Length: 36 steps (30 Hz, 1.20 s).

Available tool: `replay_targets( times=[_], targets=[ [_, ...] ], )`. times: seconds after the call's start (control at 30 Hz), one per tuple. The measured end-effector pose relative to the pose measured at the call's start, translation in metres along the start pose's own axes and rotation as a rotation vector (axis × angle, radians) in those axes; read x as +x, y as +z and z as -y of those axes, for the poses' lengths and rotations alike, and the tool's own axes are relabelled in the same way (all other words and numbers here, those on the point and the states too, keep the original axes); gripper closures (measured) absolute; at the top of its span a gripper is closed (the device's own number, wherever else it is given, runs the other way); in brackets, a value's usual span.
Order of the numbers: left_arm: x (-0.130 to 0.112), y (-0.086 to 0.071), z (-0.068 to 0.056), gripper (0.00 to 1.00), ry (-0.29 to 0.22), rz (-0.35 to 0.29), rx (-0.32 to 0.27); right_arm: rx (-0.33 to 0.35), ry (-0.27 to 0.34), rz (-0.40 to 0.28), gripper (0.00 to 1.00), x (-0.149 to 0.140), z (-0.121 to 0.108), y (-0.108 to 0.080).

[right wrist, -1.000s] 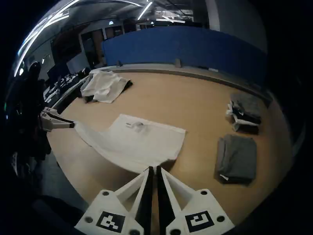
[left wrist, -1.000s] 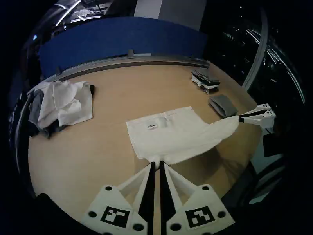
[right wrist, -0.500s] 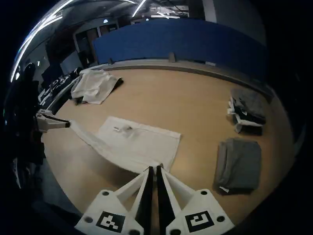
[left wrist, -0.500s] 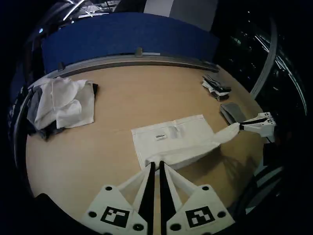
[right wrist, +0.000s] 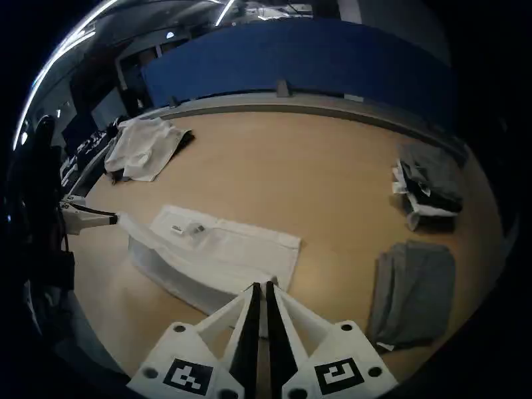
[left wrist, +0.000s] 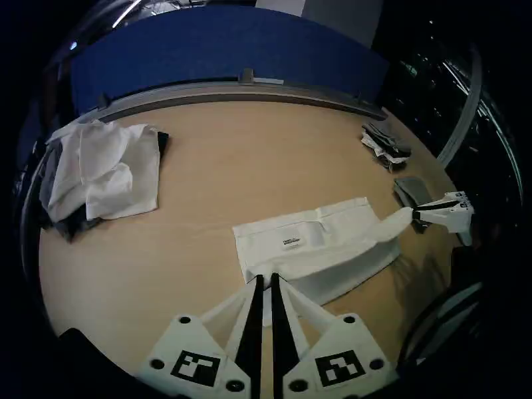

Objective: Fold towel

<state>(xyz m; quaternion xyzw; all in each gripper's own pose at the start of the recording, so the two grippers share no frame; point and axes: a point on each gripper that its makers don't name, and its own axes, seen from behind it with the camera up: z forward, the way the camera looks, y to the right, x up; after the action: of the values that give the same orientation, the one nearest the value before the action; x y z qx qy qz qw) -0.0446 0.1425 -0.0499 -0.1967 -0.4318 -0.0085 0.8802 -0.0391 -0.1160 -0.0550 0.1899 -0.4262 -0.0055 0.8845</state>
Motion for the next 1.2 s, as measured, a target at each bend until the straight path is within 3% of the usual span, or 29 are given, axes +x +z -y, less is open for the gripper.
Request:
replay_targets(
  times=[0.43, 1.2],
  targets=[
    [-0.005, 0.034, 0.013, 0.92, 0.017, 0.055, 0.006, -0.014, 0.008, 0.062, 0.94, -0.001, -0.012, 0.033],
    [-0.005, 0.069, 0.028, 0.88, 0.007, 0.102, 0.025, -0.05, 0.006, 0.092, 0.86, -0.001, -0.027, 0.066]
  ],
)
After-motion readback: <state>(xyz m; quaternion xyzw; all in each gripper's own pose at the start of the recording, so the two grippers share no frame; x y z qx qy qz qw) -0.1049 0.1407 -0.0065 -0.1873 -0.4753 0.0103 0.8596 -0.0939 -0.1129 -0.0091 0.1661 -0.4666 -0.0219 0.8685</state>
